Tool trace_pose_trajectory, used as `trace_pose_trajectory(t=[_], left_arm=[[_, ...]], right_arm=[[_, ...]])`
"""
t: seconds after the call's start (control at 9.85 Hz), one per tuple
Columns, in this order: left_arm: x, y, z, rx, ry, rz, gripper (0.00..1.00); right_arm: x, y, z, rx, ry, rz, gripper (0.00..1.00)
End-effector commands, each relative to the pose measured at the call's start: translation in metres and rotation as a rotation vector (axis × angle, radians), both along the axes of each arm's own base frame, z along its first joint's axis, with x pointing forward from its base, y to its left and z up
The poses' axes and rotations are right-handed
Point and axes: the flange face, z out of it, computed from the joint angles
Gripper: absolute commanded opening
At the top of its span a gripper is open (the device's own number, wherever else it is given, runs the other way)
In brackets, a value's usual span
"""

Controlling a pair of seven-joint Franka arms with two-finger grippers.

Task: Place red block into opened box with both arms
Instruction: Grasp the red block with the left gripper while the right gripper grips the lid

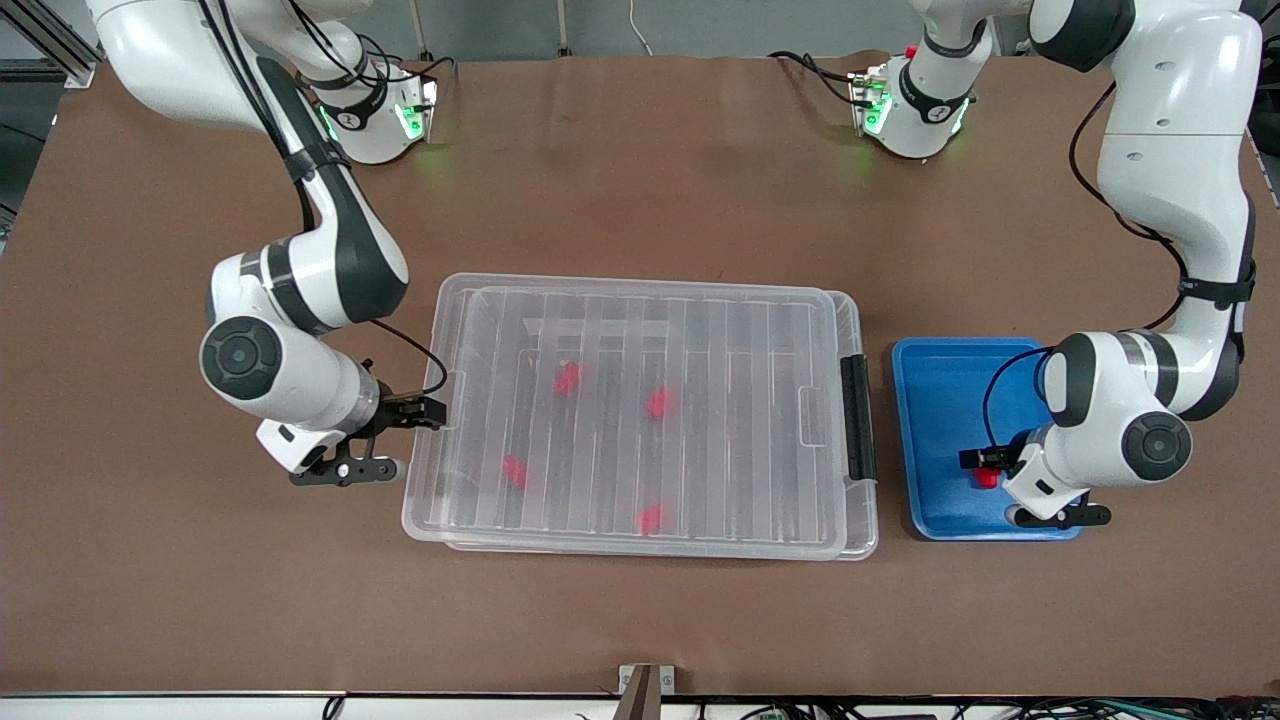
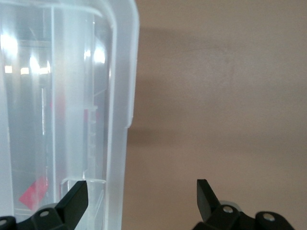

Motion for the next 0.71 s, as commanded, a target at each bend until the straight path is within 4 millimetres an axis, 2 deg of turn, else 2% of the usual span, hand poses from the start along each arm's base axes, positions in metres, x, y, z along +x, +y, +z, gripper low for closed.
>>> trace_pose_trajectory(t=[0.0,0.1,0.2,0.3,0.41,0.51,0.61], left_arm=[[-0.002,-0.003,-0.04,0.012,0.008,0.021,0.64],[-0.002,-0.005,-0.042,0.019,0.007,0.054,0.47],[-0.002,-0.004,-0.042,0.023,0.005,0.06,0.1],[-0.001,-0.004,-0.041,0.022,0.002,0.053,0.0],[0.0,-0.002,-0.036,0.026,-0.003,0.036,0.0],[0.003,0.003,-0.023,0.04,-0.02,0.018,0.0],[0.009,-0.001,0.014,0.044,-0.06,0.017,0.0]], right_arm=[[-0.004,-0.004,-0.01,-0.05,-0.028,0.02,1.0],[-0.002,-0.011,-0.011,-0.052,-0.025,0.022,1.0],[0.0,-0.022,-0.012,-0.055,-0.016,0.013,1.0],[0.002,-0.034,-0.012,-0.057,-0.005,0.024,1.0],[0.004,-0.048,-0.01,-0.055,-0.002,0.048,1.0],[0.005,-0.064,-0.009,-0.057,0.016,0.066,1.0],[0.006,-0.079,-0.009,-0.057,0.031,0.094,1.0]])
